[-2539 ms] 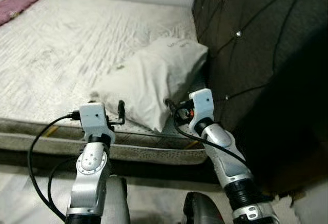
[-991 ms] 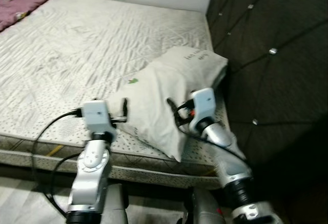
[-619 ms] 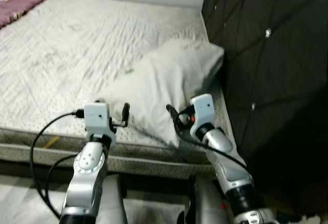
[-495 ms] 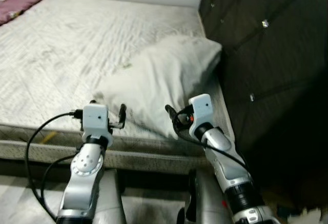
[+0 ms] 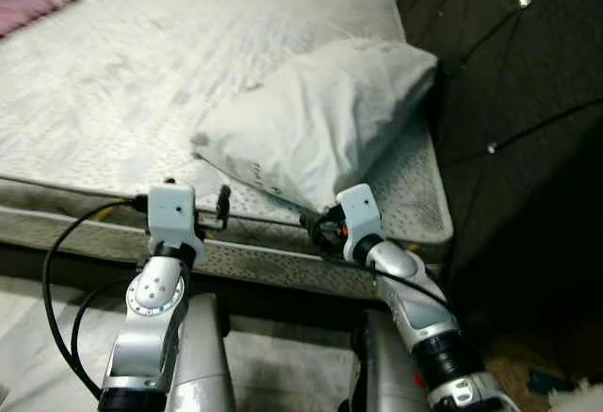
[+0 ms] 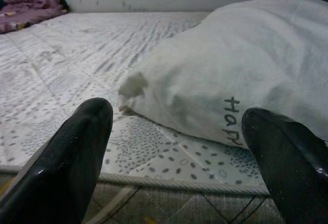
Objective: Clean up the room
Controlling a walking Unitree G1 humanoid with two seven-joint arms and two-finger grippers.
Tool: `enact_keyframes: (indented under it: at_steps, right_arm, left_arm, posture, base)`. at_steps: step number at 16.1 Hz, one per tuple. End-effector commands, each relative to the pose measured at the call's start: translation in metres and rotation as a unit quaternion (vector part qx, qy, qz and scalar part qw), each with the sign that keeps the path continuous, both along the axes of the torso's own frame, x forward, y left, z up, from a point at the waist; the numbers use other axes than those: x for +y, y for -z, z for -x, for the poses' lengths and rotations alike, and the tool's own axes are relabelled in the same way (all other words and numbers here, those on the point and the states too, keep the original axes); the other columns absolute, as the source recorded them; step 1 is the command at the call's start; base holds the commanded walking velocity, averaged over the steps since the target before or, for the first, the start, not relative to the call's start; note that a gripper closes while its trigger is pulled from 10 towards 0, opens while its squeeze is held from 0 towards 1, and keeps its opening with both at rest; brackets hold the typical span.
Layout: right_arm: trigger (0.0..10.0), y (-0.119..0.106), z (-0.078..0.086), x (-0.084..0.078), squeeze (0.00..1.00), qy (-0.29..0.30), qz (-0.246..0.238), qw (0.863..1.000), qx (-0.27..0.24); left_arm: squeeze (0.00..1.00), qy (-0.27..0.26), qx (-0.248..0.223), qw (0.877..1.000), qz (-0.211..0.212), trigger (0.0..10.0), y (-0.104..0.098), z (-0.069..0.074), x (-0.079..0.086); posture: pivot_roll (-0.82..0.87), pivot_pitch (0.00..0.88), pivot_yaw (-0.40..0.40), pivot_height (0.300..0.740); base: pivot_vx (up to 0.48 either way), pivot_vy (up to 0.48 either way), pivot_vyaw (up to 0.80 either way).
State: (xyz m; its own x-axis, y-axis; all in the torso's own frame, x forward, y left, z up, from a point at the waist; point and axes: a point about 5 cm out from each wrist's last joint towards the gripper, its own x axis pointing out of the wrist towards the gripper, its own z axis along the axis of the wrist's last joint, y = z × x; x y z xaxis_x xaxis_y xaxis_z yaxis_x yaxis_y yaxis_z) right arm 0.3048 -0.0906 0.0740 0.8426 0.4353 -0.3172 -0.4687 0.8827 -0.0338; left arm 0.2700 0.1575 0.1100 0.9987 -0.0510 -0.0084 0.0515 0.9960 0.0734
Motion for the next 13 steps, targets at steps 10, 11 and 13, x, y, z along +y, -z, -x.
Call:
enact_keyframes:
  at_steps: [10,11,13]
  right_arm:
    - [10.0,-0.025,-0.023,0.009,0.00,0.049,-0.083,0.995,0.040]
    - [10.0,-0.025,-0.024,0.009,0.00,0.059,-0.087,0.993,0.047]
    - [10.0,-0.028,-0.030,0.012,0.00,0.077,-0.089,0.992,0.038]
  left_arm:
    - [0.00,-0.003,0.004,1.000,-0.005,10.0,0.002,0.016,-0.002]
    - [0.00,-0.012,0.013,1.000,-0.006,10.0,0.005,0.022,0.004]
    - [0.00,-0.047,0.047,0.998,-0.019,10.0,0.020,0.040,0.026]
  posture:
    - [0.12,0.019,-0.060,0.512]
    - [0.11,0.020,-0.053,0.512]
    - [0.13,0.022,-0.056,0.512]
  base:
    - [0.000,0.000,0.00]
    - [0.000,0.000,0.00]
    - [0.000,0.000,0.00]
